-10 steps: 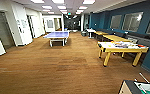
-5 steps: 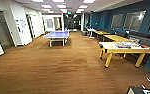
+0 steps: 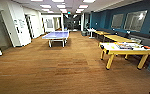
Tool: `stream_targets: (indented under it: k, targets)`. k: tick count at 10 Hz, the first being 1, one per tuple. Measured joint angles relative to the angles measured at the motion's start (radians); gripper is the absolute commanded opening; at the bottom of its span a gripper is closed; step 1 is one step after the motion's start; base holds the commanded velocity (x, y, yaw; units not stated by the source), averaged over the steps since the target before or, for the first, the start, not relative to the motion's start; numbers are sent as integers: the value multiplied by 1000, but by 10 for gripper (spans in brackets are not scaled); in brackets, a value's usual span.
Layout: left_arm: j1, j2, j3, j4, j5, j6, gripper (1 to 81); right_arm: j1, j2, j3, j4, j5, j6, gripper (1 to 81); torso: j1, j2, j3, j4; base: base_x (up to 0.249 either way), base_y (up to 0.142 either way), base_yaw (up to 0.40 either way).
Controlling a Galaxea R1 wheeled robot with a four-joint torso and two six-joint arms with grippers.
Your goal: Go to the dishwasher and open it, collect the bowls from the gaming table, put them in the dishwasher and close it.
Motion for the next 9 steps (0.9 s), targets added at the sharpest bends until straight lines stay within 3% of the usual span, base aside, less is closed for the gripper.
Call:
stream_targets:
  k: [9]
  targets:
    - [-3,14,-21,-1,-7,0,811,5,25,-66,3,1,0,811,0,0,0,0,203,0,0]
